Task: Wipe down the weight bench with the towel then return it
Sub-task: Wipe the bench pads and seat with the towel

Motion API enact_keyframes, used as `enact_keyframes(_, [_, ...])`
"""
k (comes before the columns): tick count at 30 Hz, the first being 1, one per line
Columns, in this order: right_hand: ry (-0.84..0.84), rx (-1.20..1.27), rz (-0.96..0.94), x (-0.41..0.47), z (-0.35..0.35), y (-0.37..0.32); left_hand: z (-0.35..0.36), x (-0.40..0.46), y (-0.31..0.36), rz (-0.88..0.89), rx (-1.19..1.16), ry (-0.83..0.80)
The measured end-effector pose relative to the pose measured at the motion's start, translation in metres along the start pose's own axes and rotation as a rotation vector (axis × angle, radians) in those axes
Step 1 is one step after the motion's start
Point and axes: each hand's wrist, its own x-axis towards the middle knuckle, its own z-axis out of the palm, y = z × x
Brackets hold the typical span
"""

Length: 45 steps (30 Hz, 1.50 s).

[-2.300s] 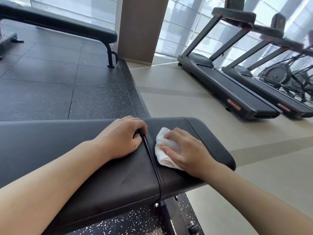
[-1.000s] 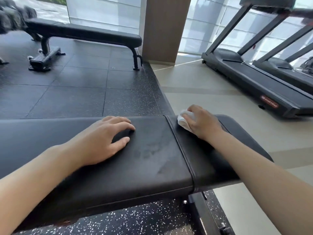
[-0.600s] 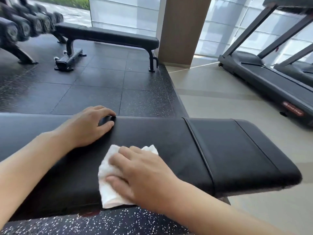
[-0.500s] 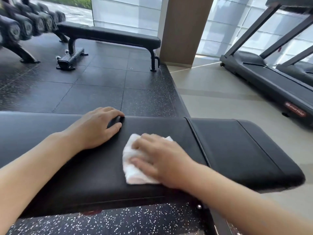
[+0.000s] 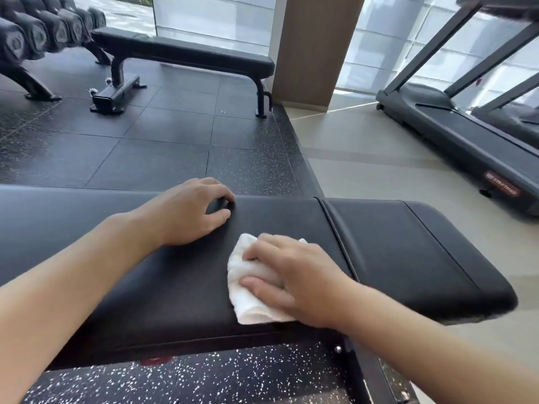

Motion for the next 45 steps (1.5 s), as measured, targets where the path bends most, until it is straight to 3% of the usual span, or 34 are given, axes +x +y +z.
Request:
enact_keyframes(4, [0.088,-0.092,0.39,0.063,-0.01,0.092,0.002,0.009,0.013,0.04,-0.018,-0.038])
enact_keyframes(6, [0.113,-0.161,0.484,0.081,-0.003,0.112,0.002,0.014,0.016,0.05,-0.007,-0.029])
enact_keyframes(9, [0.127,-0.164,0.396,0.071,0.006,0.072,0.003,0.021,0.017,0.05,0.002,-0.001])
enact_keyframes(13, [0.062,-0.078,0.049,0.007,0.008,-0.019,0.005,0.028,0.021,0.047,-0.014,-0.015])
enact_keyframes(15, [-0.022,-0.107,-0.081,-0.024,0.002,-0.029,0.009,0.035,0.028,0.066,-0.027,-0.026])
enact_keyframes(17, [-0.018,-0.13,-0.09,-0.042,-0.009,-0.007,0.014,0.042,0.039,0.087,-0.038,-0.044])
enact_keyframes(21, [0.063,-0.244,0.302,-0.048,-0.04,0.095,0.029,0.05,0.063,0.143,-0.046,-0.076])
enact_keyframes(24, [0.144,-0.301,0.723,-0.051,-0.062,0.192,0.044,0.049,0.075,0.18,-0.042,-0.071])
enact_keyframes(27, [0.196,-0.319,0.954,-0.036,-0.063,0.226,0.055,0.05,0.078,0.191,-0.039,-0.021])
enact_keyframes(30, [0.174,-0.284,0.861,-0.018,-0.055,0.185,0.055,0.052,0.078,0.2,-0.038,-0.001])
enact_keyframes(34, [0.154,-0.173,0.493,-0.044,-0.034,0.079,0.056,0.049,0.081,0.221,-0.026,-0.006])
enact_keyframes(36, [0.087,-0.067,0.351,-0.069,-0.037,0.058,0.059,0.045,0.087,0.287,-0.03,-0.022])
enact_keyframes(38, [0.084,-0.046,0.412,-0.083,-0.048,0.087,0.061,0.042,0.094,0.348,-0.039,-0.043])
enact_keyframes(42, [0.199,-0.192,0.792,-0.066,-0.069,0.189,0.064,0.042,0.094,0.375,-0.026,-0.069])
enact_keyframes(45, [0.19,-0.258,0.86,-0.039,-0.063,0.211,0.062,0.047,0.085,0.345,-0.014,-0.07])
